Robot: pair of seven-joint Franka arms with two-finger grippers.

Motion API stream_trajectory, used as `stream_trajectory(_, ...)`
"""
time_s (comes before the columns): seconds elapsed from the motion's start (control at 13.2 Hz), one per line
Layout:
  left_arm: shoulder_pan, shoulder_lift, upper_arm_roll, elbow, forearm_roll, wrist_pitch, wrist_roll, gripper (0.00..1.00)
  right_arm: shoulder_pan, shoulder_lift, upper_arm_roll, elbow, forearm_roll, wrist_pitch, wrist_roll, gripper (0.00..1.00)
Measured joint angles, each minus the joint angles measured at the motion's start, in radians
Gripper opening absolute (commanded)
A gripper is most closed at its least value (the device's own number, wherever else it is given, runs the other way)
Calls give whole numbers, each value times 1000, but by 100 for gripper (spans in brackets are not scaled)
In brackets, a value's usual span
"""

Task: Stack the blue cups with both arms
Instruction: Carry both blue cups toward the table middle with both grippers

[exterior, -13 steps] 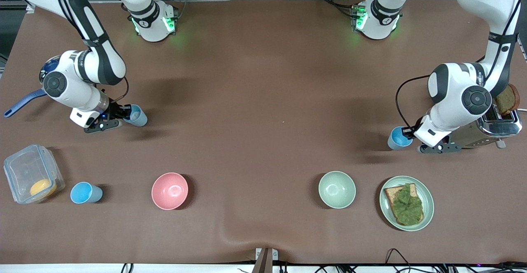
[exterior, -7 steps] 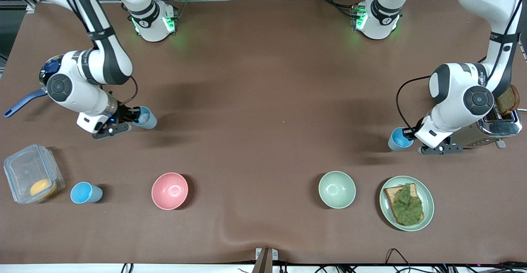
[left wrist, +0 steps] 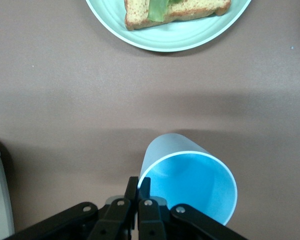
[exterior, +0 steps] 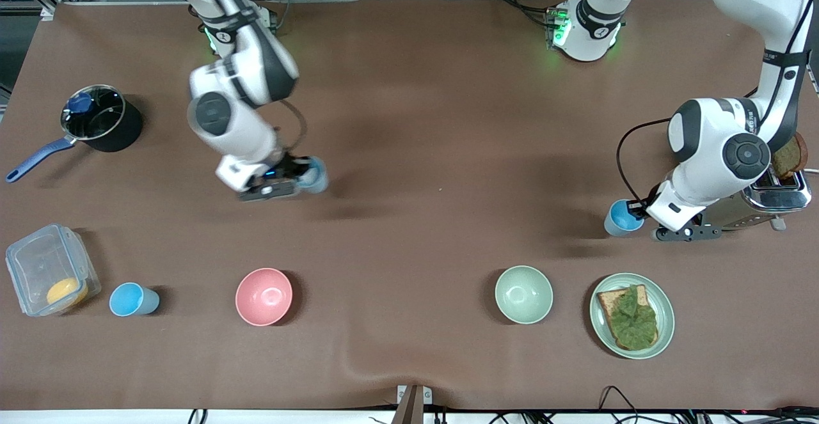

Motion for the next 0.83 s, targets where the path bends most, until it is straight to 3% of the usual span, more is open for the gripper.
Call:
stream_trajectory(0.23,0,0,0,1,0,-2,0,0,103,107,40,46,6,119,233,0)
stream_trajectory(0.45,0,-1,-12,10,-3,-24,-3,0,200,233,43,174,6,139,430,0)
stream_trajectory(0.53,1,-2,-35,33,-8,-62,-26,0,217,264,43,207,6,139,460,5)
stream_trajectory(0.6,-1,-4,-61,68,-11,-121,-70,0,222,283,43,224,6,139,469,63)
stream_trajectory(0.68,-1,-8,-93,112,-11,-184,-124,0,222,292,40,232,5,139,469,81)
stream_trajectory(0.83,-3,-16,-175,179,-12,-268,-254,0,221,293,34,241,5,134,469,82)
